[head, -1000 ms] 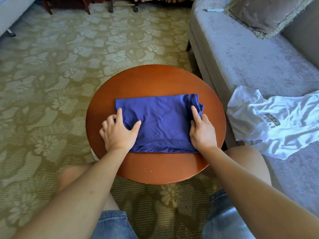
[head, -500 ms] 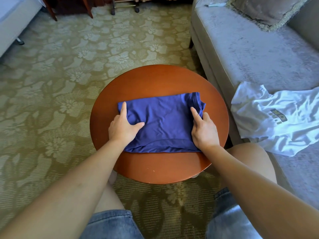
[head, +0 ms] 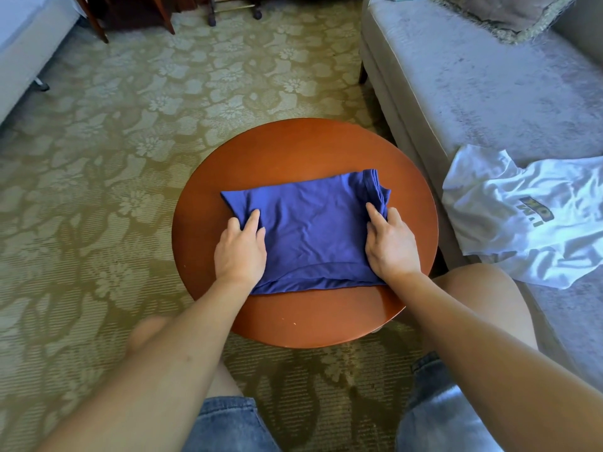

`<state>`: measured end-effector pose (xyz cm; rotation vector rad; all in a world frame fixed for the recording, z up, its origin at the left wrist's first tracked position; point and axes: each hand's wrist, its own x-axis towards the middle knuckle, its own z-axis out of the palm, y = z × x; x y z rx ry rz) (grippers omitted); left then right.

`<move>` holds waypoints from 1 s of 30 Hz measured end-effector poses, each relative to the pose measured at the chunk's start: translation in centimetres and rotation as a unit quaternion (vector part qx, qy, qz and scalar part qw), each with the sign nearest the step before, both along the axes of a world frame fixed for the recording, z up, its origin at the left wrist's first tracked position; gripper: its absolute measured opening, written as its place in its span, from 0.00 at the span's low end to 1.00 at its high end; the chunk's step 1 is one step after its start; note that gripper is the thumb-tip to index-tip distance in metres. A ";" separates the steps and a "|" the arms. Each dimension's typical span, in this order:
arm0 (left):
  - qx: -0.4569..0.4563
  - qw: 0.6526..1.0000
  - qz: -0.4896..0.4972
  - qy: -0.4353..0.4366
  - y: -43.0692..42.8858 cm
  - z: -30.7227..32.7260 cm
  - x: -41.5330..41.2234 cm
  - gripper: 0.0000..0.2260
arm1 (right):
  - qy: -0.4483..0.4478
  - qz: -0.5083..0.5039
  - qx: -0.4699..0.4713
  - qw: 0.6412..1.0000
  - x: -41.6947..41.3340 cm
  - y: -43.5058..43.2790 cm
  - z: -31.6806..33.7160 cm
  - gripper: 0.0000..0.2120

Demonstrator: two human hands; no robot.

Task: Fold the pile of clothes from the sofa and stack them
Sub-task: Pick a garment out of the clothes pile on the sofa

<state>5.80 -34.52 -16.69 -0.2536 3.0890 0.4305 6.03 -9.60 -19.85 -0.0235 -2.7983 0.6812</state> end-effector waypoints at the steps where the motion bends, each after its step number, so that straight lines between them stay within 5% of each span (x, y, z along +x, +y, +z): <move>1: 0.003 1.000 0.001 -0.003 -0.1 0.0 0.3 0.22 | 0.003 0.001 -0.002 1.000 0.1 0.0 0.1 0.18; 14: 0.053 0.999 -0.001 -0.013 0.7 5.8 5.4 0.28 | -0.132 0.022 -0.070 0.989 5.1 1.9 4.3 0.25; 30: 0.157 0.979 -0.121 0.039 7.5 14.9 6.8 0.35 | -0.068 -0.085 -0.132 0.985 14.6 7.9 14.3 0.29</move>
